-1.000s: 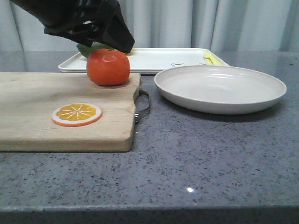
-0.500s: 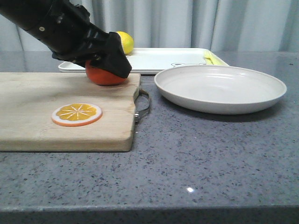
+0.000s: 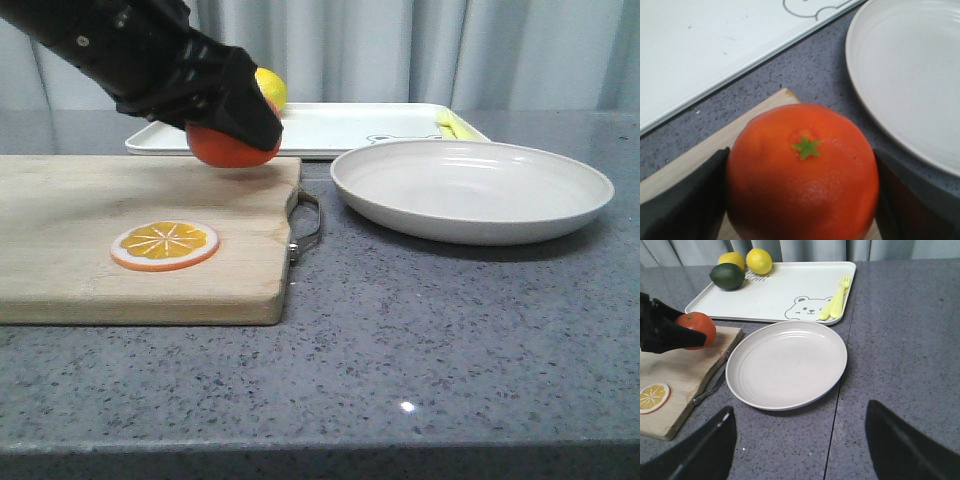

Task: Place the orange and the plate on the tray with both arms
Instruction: 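Lower the left gripper onto the orange on the cutting board and grasp it, then carry the orange with the left gripper and lower it onto the white plate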

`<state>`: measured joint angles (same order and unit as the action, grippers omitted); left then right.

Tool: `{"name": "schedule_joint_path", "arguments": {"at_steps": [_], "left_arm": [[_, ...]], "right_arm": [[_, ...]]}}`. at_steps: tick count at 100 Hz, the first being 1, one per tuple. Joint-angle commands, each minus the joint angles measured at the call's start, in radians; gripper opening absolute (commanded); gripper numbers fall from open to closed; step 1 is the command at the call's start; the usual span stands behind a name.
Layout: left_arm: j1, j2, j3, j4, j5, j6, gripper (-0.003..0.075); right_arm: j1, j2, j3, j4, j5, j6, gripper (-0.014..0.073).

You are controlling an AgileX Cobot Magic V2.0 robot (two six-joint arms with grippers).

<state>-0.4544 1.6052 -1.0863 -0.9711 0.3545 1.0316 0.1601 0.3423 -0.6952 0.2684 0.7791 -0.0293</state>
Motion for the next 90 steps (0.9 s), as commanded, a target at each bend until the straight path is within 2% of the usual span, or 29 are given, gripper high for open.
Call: {"name": "schedule_joint_path", "arguments": {"at_steps": [1,12,30,42,59,90], "left_arm": [[-0.032,-0.064,-0.035,-0.047,-0.009,0.0,0.0142],[-0.096,-0.064,-0.054,-0.05,-0.017,0.0,0.0142],[-0.232,-0.042,-0.094,-0.05,-0.149,0.001,0.0142],[-0.29,0.004,-0.144,-0.047,-0.186,0.001,0.0142],[-0.324,0.105,-0.231,-0.049,-0.186,0.001,0.0142],[-0.328,0.227,-0.321,-0.051,-0.182,0.001,0.0142]], "right_arm": [[-0.003,0.021,-0.031,0.008,-0.068,-0.003,0.0542],[-0.003,0.021,-0.031,0.008,-0.068,-0.003,0.0542],[-0.003,0.021,-0.031,0.008,-0.068,-0.003,0.0542],[-0.003,0.021,-0.031,0.008,-0.068,-0.003,0.0542],[-0.003,0.021,-0.031,0.008,-0.068,-0.003,0.0542],[-0.003,0.021,-0.031,0.006,-0.068,-0.003,0.0542]]}}
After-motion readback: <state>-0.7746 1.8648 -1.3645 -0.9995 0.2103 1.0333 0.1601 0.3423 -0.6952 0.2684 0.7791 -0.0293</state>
